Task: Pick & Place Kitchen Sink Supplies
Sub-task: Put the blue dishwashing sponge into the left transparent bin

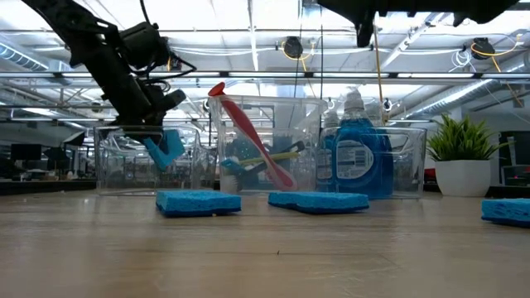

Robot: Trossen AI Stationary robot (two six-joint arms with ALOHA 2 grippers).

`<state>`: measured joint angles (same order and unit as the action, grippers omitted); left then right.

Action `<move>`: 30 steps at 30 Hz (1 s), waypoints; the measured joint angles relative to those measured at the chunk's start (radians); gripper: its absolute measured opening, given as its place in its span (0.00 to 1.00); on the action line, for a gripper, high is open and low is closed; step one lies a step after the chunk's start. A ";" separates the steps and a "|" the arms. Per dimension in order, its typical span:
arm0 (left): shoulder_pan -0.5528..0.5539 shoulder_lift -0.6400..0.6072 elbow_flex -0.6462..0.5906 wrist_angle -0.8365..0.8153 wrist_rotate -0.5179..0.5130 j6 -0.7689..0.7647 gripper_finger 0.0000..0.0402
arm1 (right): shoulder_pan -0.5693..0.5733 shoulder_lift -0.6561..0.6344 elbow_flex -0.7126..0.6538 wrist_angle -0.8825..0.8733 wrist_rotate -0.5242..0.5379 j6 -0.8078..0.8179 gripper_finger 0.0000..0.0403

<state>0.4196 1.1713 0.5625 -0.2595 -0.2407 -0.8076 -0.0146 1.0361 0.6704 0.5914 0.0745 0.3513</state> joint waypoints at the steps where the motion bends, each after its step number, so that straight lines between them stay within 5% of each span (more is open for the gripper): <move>1: 0.002 0.000 0.000 -0.002 0.001 0.001 0.03 | 0.003 -0.003 -0.006 -0.002 0.006 0.000 0.36; 24: 0.020 0.000 0.000 0.025 0.015 0.017 0.37 | 0.053 -0.006 -0.009 0.003 -0.026 -0.030 0.36; 30: 0.020 -0.076 0.000 0.029 0.028 0.155 0.50 | 0.099 -0.006 -0.009 0.003 -0.025 -0.030 0.36</move>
<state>0.4393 1.0954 0.5625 -0.2306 -0.2125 -0.6523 0.0847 1.0302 0.6609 0.5941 0.0490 0.3210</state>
